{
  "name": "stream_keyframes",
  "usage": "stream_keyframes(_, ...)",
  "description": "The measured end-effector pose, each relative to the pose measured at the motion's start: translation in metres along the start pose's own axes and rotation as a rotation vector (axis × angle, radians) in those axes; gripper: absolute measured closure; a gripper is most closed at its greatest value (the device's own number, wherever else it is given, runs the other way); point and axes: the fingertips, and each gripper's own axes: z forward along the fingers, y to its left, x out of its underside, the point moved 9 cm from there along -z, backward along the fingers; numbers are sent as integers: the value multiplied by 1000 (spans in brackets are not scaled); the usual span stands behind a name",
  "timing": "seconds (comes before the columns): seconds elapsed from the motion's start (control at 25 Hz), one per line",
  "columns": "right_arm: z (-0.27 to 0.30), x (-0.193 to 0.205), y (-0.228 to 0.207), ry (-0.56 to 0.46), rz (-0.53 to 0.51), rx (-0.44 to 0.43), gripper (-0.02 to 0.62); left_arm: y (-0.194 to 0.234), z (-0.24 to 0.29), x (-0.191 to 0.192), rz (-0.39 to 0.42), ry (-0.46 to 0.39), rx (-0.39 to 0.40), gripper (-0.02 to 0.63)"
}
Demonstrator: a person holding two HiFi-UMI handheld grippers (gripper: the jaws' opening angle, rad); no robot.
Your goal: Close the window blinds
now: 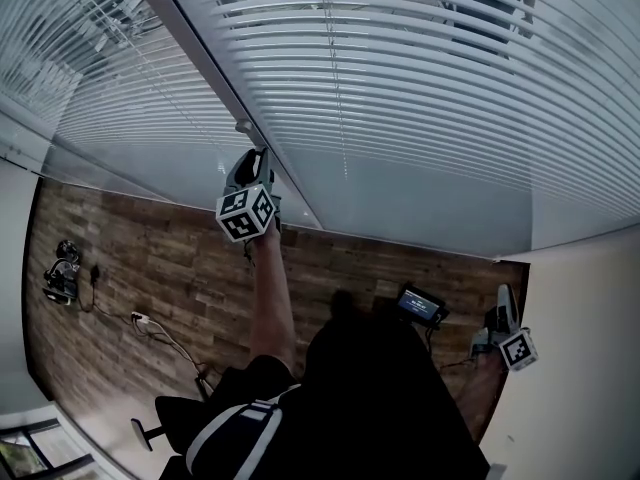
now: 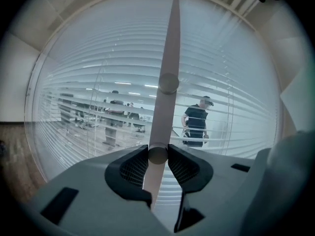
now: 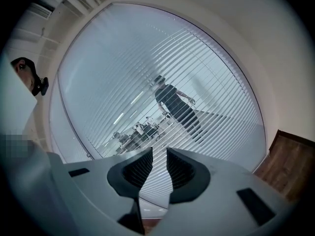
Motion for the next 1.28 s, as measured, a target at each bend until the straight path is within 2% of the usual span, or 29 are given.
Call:
stream_keyframes(0.28,0,-1,2,0,-10,-10,502,-6,2,-3,171,46,-29,471)
stream_keyframes(0.36,-1,0,2,1,2,-5,502,-6,2,-4,182,52,-30,471)
stream_keyframes(0.4,-1,0,2,1,2,-3,502,-6,2,-4,163,50,-26,471)
stream_keyframes(0.48,-1,1,1,2,-3,-7,502,-2,2,-2,66,35,-2,471)
stream_keyframes(0.68,-1,4,0,-1,12,-18,502,13,1,8,-333,-37,106,471)
stream_keyframes(0.8,1,1,3,5,-6,-17,502,18,4,13,-538,-79,177,471)
stream_keyframes(0.88,0,2,1,6,-15,-17,502,20,6,19,-634,-111,216,471)
stream_keyframes(0.92,-1,3,-1,7,-12,-13,502,19,5,22,-639,-122,226,471)
stream_keyframes(0.96,-2,3,-1,6,-6,-12,502,18,5,22,-605,-127,227,471)
stream_keyframes(1.0,-3,3,0,4,-3,-14,502,17,3,21,-529,-126,215,471)
stream_keyframes(1.04,-3,3,1,3,-2,-12,502,15,1,18,-417,-120,189,468)
stream_keyframes(1.2,-4,0,2,4,-6,7,502,-3,-5,2,195,-65,8,416)
stream_keyframes(1.28,-5,0,0,5,-10,27,502,-11,-2,-2,452,-30,-70,414)
